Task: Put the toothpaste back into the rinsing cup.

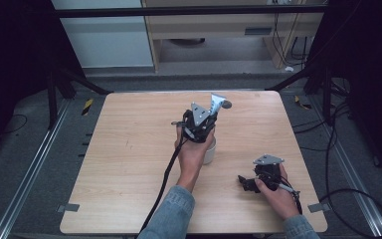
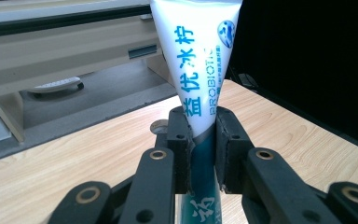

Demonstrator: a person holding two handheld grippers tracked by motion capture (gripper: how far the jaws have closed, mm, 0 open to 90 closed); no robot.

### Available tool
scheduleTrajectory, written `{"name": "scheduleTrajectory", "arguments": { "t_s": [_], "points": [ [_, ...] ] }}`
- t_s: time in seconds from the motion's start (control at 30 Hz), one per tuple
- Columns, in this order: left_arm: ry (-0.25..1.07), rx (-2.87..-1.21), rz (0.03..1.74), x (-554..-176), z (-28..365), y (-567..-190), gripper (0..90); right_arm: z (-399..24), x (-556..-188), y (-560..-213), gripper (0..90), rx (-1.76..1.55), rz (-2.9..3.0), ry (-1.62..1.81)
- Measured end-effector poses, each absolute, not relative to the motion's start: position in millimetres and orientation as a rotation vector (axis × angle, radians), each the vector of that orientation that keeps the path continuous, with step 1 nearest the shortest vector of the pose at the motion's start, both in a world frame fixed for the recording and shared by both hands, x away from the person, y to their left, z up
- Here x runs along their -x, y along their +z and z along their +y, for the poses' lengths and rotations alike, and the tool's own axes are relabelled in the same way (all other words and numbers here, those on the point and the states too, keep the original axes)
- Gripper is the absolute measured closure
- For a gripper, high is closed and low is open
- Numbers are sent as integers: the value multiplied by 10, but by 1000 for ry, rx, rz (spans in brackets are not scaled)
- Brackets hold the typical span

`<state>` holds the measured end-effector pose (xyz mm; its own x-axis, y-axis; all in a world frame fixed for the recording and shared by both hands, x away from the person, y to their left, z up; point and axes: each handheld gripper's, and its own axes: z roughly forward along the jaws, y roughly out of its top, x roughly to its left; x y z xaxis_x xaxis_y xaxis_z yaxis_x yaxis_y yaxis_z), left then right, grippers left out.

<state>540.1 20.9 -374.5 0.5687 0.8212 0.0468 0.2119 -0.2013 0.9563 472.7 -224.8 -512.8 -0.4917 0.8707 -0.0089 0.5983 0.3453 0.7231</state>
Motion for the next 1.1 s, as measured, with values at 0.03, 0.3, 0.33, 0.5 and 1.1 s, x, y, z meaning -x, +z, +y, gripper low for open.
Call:
{"name": "scheduleTrajectory", "arguments": {
  "t_s": [0.03, 0.3, 0.33, 0.5, 1.1],
  "points": [
    [699, -1719, 867, -5398, 218, -3767, 777, -2248, -4727, -5128, 4, -1290, 2220, 943],
    [681, -1721, 874, -5385, 235, -3979, 777, -2247, -4726, -5127, 4, -1293, 2220, 946],
    [680, -1725, 874, -5385, 231, -3997, 777, -2247, -4726, -5127, 4, -1293, 2220, 946],
    [677, -1727, 881, -5380, 235, -4056, 777, -2246, -4725, -5127, 4, -1295, 2220, 946],
    [669, -1740, 884, -5351, 272, -4165, 775, -2247, -4726, -5126, 4, -1293, 2220, 946]
  ]
}}
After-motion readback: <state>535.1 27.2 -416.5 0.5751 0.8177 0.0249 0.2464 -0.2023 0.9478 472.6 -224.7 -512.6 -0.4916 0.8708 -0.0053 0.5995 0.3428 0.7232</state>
